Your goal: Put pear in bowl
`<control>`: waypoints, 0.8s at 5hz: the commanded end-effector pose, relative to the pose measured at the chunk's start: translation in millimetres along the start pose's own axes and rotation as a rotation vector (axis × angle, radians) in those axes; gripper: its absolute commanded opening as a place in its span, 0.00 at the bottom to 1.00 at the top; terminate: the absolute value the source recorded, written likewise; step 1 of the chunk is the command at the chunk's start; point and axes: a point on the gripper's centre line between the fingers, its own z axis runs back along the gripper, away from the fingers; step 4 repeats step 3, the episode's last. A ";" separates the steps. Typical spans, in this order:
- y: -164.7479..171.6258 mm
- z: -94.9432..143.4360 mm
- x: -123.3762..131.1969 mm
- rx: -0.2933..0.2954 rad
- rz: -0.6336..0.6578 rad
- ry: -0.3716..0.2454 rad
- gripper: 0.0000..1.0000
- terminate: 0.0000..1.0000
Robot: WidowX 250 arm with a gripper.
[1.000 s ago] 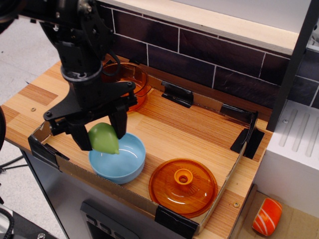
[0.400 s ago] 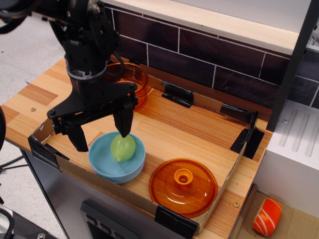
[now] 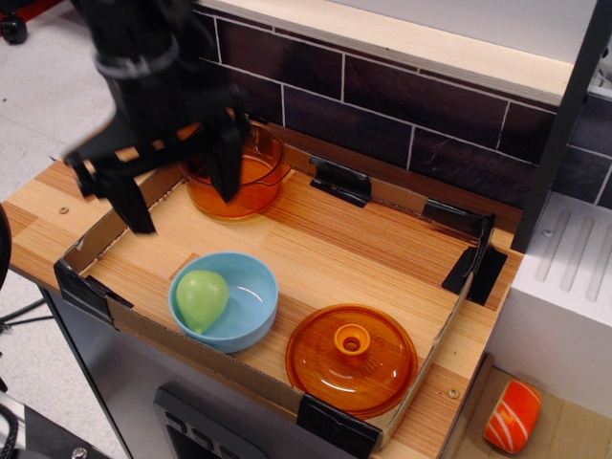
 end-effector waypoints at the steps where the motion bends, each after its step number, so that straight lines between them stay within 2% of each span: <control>1: -1.6 52.1 23.4 0.001 0.023 -0.062 1.00 0.00; 2: -1.6 52.1 23.4 0.001 0.023 -0.062 1.00 0.00; 3: -1.6 52.1 23.4 0.001 0.023 -0.062 1.00 1.00; 4: -1.6 52.1 23.4 0.001 0.023 -0.062 1.00 1.00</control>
